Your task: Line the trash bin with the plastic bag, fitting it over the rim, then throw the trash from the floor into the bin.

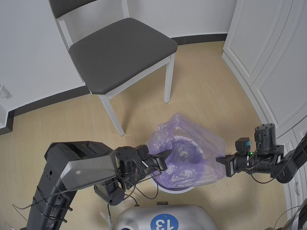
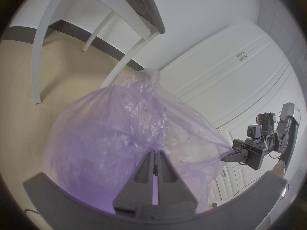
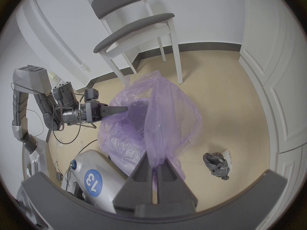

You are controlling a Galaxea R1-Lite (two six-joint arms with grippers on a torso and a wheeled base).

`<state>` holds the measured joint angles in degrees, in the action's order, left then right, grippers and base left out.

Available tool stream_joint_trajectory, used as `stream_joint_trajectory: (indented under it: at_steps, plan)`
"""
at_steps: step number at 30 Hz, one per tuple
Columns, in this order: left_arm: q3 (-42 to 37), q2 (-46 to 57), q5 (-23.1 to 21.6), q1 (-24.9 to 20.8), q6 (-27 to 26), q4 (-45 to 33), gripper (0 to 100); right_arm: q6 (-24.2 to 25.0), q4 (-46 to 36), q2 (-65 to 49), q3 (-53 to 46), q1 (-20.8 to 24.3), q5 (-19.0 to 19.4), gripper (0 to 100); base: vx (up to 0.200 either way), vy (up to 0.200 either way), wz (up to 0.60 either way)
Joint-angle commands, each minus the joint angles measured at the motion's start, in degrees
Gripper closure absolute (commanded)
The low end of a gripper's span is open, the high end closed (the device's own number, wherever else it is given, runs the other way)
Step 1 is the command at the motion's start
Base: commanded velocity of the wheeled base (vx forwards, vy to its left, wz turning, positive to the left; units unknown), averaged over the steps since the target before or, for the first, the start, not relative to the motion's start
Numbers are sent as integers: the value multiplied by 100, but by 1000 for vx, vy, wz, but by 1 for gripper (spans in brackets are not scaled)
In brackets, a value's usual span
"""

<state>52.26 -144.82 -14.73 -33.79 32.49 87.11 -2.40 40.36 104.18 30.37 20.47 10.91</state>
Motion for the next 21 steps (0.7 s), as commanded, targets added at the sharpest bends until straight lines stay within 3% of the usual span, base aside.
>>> stream_joint_trajectory:
  at_steps: [1,10,13,15,21]
  plan:
    - [-392,701,-391,444,-67,-379,100,20,-609,76,892,168,-265,100,0,0,0]
    - [-427,1334,-698,804,-902,-1891,100,-50,-1285,665,1753,168,-414,100,0,0,0]
    - [-436,1659,-716,989,-1693,-2893,100,-120,-1830,797,2079,142,-493,100,0,0,0]
    - [-454,1800,-760,1041,-1930,-3218,100,-234,-2103,849,2219,98,-520,100,0,0,0]
    - [-717,1844,-1085,1120,-2045,-2893,100,-595,-2428,1140,2588,-157,-819,100,0,0,0]
